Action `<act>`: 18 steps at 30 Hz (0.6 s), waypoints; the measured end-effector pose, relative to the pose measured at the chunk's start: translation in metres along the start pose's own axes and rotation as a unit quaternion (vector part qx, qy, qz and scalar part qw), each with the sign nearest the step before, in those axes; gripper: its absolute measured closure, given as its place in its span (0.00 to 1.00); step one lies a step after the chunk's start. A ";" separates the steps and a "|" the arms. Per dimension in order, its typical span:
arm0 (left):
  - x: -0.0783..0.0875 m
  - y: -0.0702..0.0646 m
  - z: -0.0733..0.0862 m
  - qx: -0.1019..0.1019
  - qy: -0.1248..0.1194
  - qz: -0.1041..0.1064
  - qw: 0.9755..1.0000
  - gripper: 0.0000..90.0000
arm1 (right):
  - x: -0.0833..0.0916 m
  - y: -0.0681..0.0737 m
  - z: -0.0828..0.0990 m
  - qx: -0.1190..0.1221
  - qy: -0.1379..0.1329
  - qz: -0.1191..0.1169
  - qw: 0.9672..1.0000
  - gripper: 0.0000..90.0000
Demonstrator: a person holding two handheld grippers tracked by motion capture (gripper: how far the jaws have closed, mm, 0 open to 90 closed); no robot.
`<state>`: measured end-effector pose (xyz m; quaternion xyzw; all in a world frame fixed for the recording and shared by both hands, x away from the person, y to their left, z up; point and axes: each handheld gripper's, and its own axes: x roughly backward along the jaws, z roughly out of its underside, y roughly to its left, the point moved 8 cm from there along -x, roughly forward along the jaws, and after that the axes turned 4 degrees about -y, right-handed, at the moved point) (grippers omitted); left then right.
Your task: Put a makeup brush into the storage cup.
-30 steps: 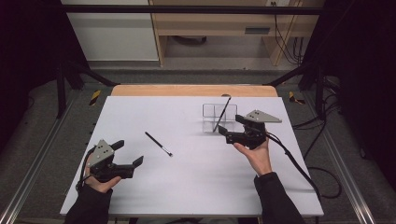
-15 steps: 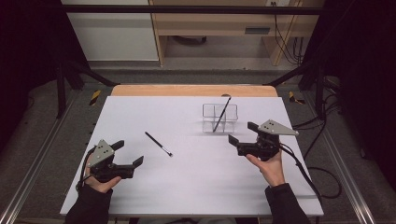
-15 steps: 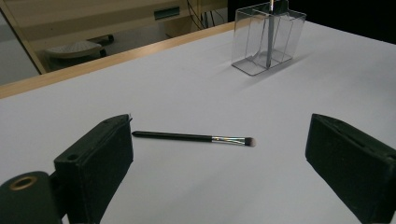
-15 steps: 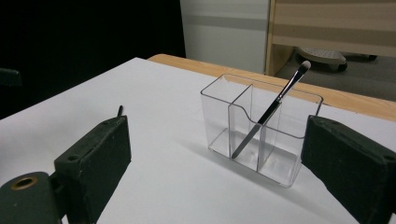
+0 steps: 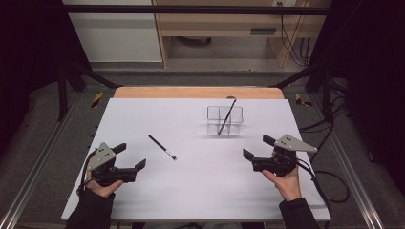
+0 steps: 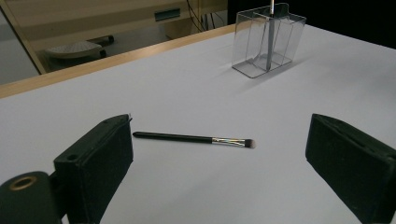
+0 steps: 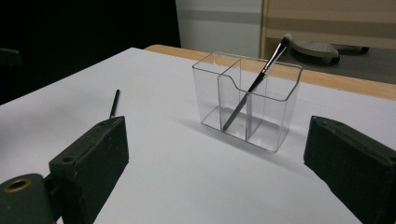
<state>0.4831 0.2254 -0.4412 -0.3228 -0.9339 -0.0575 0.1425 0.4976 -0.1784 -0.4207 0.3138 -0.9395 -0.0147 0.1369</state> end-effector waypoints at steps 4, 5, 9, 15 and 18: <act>0.001 0.001 0.000 0.003 -0.001 0.000 1.000 0.08 | 0.009 -0.002 0.006 0.001 0.000 0.005 1.000 0.08; 0.001 0.002 0.000 0.003 -0.001 -0.001 1.000 0.08 | 0.010 -0.002 0.006 -0.001 0.000 0.004 1.000 0.08; 0.003 0.004 0.000 0.008 -0.004 -0.003 1.000 0.08 | 0.014 -0.004 0.018 0.004 0.012 0.011 1.000 0.08; 0.005 0.005 0.000 0.010 -0.007 -0.004 1.000 0.08 | 0.017 -0.006 0.025 0.001 0.013 0.013 1.000 0.08; 0.005 0.006 0.000 0.010 -0.008 -0.005 1.000 0.08 | 0.020 -0.007 0.024 0.003 0.007 0.015 1.000 0.08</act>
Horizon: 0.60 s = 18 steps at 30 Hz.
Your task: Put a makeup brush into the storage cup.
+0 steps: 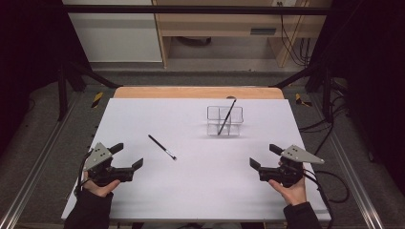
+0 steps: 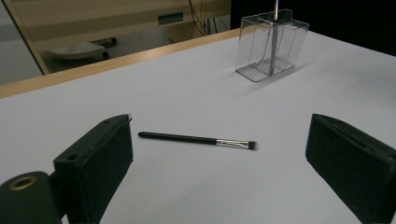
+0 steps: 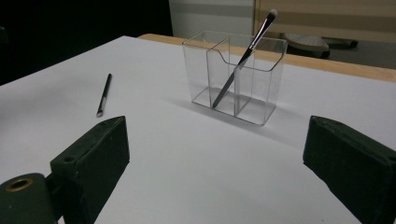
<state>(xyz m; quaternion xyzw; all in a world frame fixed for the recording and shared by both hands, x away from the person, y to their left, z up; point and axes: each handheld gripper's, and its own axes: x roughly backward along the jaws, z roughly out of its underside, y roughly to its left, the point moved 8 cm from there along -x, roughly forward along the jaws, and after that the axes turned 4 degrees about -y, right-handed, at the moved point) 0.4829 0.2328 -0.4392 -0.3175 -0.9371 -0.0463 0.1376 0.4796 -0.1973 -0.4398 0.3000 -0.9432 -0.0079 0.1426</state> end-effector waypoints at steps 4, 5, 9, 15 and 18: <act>0.000 0.000 0.001 0.001 0.002 0.000 1.000 0.08 | 0.005 -0.001 -0.002 0.000 -0.007 0.002 1.000 0.08; -0.001 -0.001 0.001 0.000 0.002 0.000 1.000 0.08 | 0.005 -0.002 -0.002 0.002 -0.005 0.005 1.000 0.08; -0.002 -0.001 0.002 -0.002 0.005 0.001 1.000 0.08 | 0.005 -0.003 -0.001 0.002 -0.002 0.008 1.000 0.08; -0.002 0.000 0.002 -0.002 0.006 0.004 1.000 0.08 | 0.007 -0.005 -0.003 -0.001 -0.005 0.011 1.000 0.08; -0.002 -0.001 0.000 -0.002 0.005 0.005 1.000 0.08 | 0.008 -0.005 -0.004 -0.001 -0.007 0.012 1.000 0.08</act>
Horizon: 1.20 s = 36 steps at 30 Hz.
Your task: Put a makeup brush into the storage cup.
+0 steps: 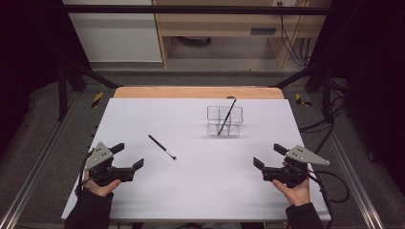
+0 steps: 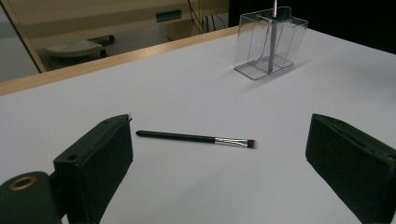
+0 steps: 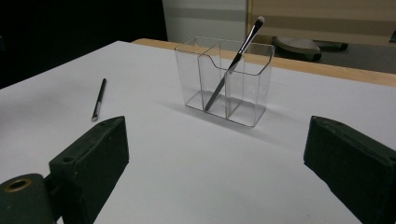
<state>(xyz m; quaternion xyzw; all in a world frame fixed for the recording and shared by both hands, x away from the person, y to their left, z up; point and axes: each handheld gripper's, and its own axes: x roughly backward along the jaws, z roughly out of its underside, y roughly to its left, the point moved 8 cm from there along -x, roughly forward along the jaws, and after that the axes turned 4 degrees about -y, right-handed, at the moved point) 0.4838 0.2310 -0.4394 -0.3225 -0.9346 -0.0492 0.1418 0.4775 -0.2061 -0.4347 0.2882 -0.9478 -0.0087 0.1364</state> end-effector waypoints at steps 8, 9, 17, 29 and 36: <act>-0.005 -0.001 -0.008 -0.011 0.006 0.014 1.000 0.07 | 0.000 0.000 0.000 0.001 0.002 0.000 1.000 0.08; -0.007 -0.001 -0.010 -0.012 0.007 0.015 1.000 0.07 | 0.000 0.001 -0.001 0.001 0.001 -0.002 1.000 0.08; -0.018 -0.003 -0.020 -0.020 0.015 0.033 0.999 0.08 | -0.001 0.003 -0.002 0.006 0.001 -0.002 1.000 0.07; -0.041 0.005 -0.020 -0.048 0.064 0.038 0.996 0.08 | -0.002 0.005 -0.003 0.010 0.002 -0.003 1.000 0.07; -0.056 0.000 -0.021 -0.074 0.096 0.052 0.991 0.08 | -0.003 0.006 -0.002 0.010 0.004 -0.003 1.000 0.07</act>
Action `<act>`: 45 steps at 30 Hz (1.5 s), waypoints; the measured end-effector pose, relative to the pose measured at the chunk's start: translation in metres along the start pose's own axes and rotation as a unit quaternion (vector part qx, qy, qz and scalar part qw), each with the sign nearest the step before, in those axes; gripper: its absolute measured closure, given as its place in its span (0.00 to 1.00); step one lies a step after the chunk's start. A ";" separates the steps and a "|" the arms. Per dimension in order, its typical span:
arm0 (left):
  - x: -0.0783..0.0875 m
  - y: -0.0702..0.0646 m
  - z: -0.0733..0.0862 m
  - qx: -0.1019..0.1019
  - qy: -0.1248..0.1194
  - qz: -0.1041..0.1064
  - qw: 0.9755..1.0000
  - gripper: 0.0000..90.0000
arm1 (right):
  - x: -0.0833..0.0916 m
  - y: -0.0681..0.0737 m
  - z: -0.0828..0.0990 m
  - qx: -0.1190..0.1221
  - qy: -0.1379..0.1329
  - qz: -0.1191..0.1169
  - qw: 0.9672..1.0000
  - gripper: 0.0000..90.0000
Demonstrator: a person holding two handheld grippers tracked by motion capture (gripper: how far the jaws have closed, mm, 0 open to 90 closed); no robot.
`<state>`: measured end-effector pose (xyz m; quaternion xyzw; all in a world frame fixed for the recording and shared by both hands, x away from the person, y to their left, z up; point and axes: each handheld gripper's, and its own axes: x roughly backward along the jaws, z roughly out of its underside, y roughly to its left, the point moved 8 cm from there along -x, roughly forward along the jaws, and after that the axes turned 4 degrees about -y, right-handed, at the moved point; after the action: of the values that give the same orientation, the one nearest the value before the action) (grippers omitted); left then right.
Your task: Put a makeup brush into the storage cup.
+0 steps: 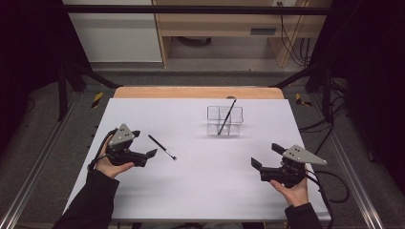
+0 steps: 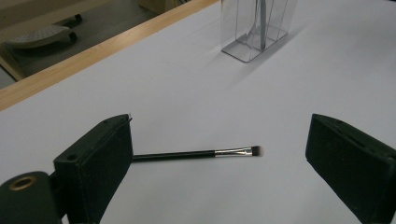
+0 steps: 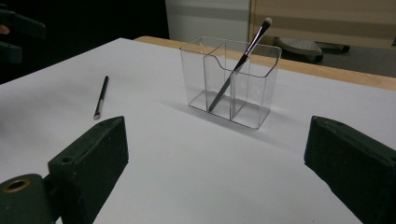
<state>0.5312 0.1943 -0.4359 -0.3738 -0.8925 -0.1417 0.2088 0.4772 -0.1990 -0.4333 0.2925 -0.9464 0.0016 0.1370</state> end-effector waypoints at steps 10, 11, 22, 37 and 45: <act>-0.027 -0.006 0.001 -0.030 0.054 0.025 0.998 0.09 | -0.001 0.000 0.000 -0.003 0.000 -0.001 1.000 0.07; -0.029 -0.006 0.001 -0.034 0.058 0.026 0.997 0.09 | -0.001 0.000 0.000 -0.003 0.000 -0.001 1.000 0.07; -0.048 -0.007 0.009 -0.039 0.091 0.064 0.993 0.09 | -0.002 0.000 0.001 -0.002 0.000 -0.002 1.000 0.07; -0.074 0.001 0.027 -0.035 0.123 0.080 0.989 0.10 | -0.002 0.001 0.001 -0.002 0.002 -0.003 1.000 0.07; -0.087 0.002 0.040 -0.045 0.145 0.091 0.984 0.11 | -0.002 0.001 0.001 -0.002 0.000 -0.003 1.000 0.07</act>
<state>0.5776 0.1588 -0.5121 -0.4379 -0.8078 -0.2149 0.3309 0.4783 -0.1974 -0.4345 0.2951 -0.9455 -0.0003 0.1378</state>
